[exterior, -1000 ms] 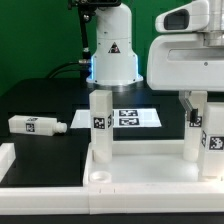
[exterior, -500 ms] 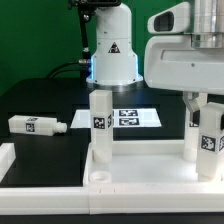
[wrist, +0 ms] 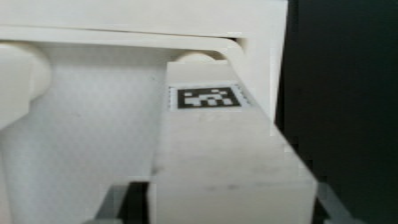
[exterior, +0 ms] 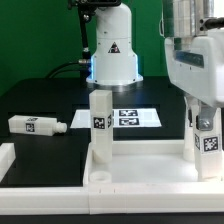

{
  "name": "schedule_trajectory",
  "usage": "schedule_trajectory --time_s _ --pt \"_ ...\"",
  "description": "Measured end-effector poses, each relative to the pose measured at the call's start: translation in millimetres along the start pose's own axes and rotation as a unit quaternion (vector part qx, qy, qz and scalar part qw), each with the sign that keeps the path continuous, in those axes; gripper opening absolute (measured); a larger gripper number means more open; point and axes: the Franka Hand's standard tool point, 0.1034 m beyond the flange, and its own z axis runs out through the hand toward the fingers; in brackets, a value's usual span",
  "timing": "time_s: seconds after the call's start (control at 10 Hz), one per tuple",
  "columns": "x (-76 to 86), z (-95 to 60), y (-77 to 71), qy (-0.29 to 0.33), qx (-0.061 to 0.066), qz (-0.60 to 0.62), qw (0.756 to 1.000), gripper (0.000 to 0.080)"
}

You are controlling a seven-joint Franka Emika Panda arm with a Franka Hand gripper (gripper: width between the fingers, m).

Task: Assemble desk

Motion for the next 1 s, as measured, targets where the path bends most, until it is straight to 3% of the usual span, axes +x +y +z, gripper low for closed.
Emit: schedule_trajectory --time_s 0.2,0.3,0.4,0.5,0.6,0.8,0.9,1.0 --pt "-1.6 -0.8 -1.1 0.006 -0.001 -0.078 0.997 0.0287" --pt "-8.1 -2.4 -3.9 0.012 0.001 -0.175 0.985 0.0360" --pt "-14.3 -5.6 -8.3 0.012 0.011 -0.261 0.965 0.0553" --pt "-19.5 -7.9 -8.3 0.011 0.013 -0.337 0.942 0.0553" --pt "-24.3 -8.5 -6.7 0.010 0.015 -0.391 0.920 0.0629" --pt "-20.7 -7.7 -6.9 0.014 0.013 -0.439 0.898 0.0645" --pt "-19.3 -8.2 -7.7 0.018 0.010 -0.486 0.873 0.0648" --pt "-17.0 -11.0 -12.9 0.027 0.004 -0.583 0.812 0.0648"
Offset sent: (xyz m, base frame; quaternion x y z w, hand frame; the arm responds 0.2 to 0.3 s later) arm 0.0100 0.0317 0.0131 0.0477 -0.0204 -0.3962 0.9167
